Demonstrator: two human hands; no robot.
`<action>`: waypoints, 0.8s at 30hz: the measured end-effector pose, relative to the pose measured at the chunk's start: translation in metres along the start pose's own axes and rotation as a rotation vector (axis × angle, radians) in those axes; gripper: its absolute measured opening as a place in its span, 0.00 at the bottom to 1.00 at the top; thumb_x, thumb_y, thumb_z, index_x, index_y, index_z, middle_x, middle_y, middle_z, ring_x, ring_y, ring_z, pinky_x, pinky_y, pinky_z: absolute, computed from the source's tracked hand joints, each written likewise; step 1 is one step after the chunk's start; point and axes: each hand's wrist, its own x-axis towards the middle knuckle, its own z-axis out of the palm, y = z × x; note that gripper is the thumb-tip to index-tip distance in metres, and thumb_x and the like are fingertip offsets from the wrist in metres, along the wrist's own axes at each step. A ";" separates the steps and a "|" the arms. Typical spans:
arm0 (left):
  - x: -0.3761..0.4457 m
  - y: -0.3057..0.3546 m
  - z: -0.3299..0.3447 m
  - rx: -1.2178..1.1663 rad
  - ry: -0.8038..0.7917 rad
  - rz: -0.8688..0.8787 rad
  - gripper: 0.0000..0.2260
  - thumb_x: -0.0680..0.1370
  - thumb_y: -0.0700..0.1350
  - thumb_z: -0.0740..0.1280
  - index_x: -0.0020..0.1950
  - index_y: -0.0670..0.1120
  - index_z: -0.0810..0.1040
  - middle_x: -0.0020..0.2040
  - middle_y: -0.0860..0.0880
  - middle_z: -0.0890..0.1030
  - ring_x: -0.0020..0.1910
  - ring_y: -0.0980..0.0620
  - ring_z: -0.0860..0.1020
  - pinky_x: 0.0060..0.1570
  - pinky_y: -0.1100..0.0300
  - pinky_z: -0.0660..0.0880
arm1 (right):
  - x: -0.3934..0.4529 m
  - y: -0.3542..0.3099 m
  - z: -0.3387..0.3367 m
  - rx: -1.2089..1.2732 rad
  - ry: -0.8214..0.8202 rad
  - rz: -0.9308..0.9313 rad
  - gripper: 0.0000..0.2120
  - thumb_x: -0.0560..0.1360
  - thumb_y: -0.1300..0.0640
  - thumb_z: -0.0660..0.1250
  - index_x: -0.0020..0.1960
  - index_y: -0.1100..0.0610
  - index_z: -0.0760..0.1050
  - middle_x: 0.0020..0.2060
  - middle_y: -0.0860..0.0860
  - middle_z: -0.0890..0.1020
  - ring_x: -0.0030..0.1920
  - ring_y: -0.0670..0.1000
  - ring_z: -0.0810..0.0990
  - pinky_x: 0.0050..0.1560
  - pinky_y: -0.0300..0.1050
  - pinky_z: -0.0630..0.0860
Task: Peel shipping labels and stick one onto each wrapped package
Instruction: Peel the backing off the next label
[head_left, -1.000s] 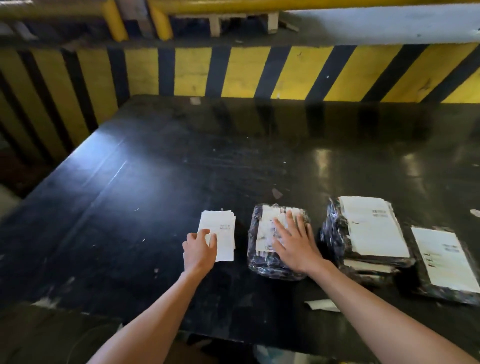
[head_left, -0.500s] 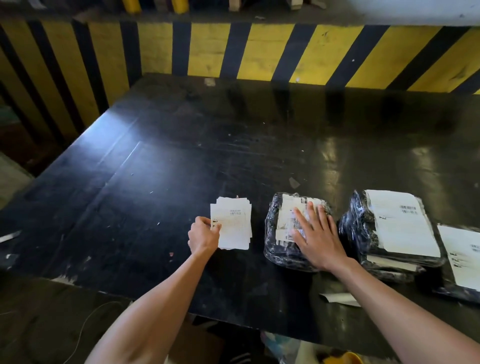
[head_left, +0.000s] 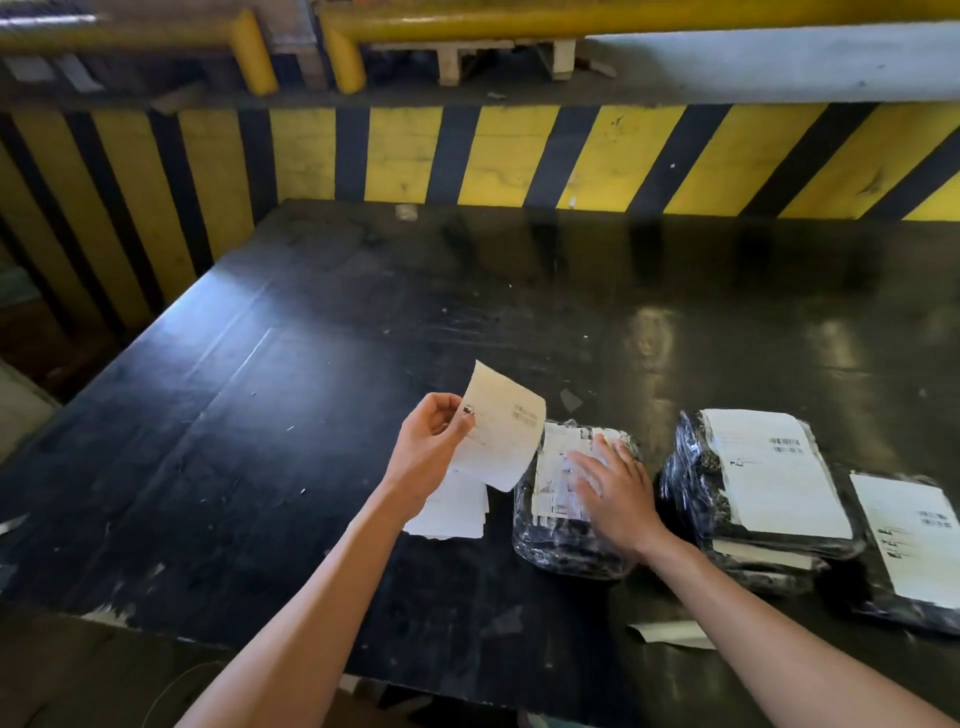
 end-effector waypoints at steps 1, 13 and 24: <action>-0.002 0.006 0.006 -0.021 -0.038 0.010 0.04 0.81 0.44 0.67 0.54 0.45 0.76 0.52 0.48 0.84 0.51 0.50 0.82 0.51 0.55 0.79 | -0.003 -0.008 -0.008 0.181 0.046 0.018 0.31 0.78 0.36 0.46 0.73 0.48 0.69 0.77 0.51 0.63 0.78 0.52 0.56 0.77 0.54 0.52; -0.011 0.017 0.061 0.264 0.079 0.173 0.14 0.77 0.41 0.72 0.60 0.50 0.75 0.54 0.53 0.78 0.51 0.56 0.77 0.47 0.68 0.76 | -0.013 -0.039 -0.066 1.337 0.315 0.257 0.07 0.78 0.59 0.67 0.41 0.53 0.79 0.38 0.51 0.82 0.40 0.49 0.79 0.38 0.42 0.74; -0.029 0.046 0.105 0.302 -0.050 0.448 0.03 0.77 0.43 0.72 0.48 0.50 0.81 0.47 0.55 0.79 0.42 0.57 0.78 0.42 0.64 0.75 | -0.035 -0.045 -0.084 1.416 0.176 0.137 0.04 0.80 0.60 0.65 0.48 0.57 0.77 0.41 0.56 0.85 0.39 0.52 0.86 0.43 0.45 0.76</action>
